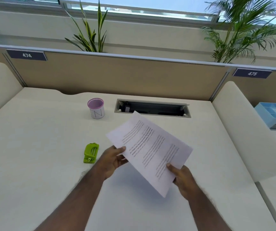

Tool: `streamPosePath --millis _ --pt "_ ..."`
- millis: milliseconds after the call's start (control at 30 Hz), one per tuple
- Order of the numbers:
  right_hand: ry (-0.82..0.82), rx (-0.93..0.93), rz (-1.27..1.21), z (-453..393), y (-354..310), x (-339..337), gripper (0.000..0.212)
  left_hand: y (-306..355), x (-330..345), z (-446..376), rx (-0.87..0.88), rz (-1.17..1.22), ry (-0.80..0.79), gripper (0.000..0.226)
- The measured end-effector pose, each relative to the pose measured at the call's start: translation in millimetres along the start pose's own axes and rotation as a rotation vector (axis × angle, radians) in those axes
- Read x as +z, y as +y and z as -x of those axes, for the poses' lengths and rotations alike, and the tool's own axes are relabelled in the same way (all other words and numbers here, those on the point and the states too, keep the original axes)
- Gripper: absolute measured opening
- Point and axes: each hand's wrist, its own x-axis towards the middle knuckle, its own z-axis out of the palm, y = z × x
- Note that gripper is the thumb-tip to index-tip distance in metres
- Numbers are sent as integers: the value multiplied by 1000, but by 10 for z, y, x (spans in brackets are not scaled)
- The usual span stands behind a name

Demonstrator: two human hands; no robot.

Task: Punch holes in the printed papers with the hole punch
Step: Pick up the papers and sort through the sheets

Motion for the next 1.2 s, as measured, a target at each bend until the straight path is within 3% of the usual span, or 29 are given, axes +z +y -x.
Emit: streamPosePath --millis 100,200,267,333,467,567,667,867,1033,1133,1200 --pt "0 -79 126 -1 -201 -165 32 285 -290 -26 52 -96 11 22" --pt "-61 -145 193 6 -398 -236 28 470 -478 0 83 -475 -69 27" --pt "-123 -192 231 22 -494 -232 28 513 -476 23 86 -608 -132 34" --pt "-147 -235 271 22 -548 -214 32 527 -429 49 103 -634 -145 44" --pt "-115 -298 318 -14 -542 -166 27 383 -405 38 220 -641 -110 32" --pt "-58 -292 343 -73 -375 -146 22 163 -496 -4 275 -754 -36 33" --pt "-10 -269 390 -104 -183 -150 24 -22 -571 -4 301 -878 -62 32" --pt "27 -296 410 -138 -171 -170 25 -47 -597 -28 337 -907 21 33" --pt "48 -202 479 -140 -146 -168 18 -133 -599 -18 308 -959 29 26" --pt "134 -165 483 -137 -171 -121 44 -121 -558 6 214 -734 68 23" --pt "165 10 374 -101 -129 -50 69 -130 -483 41 115 -486 109 25"
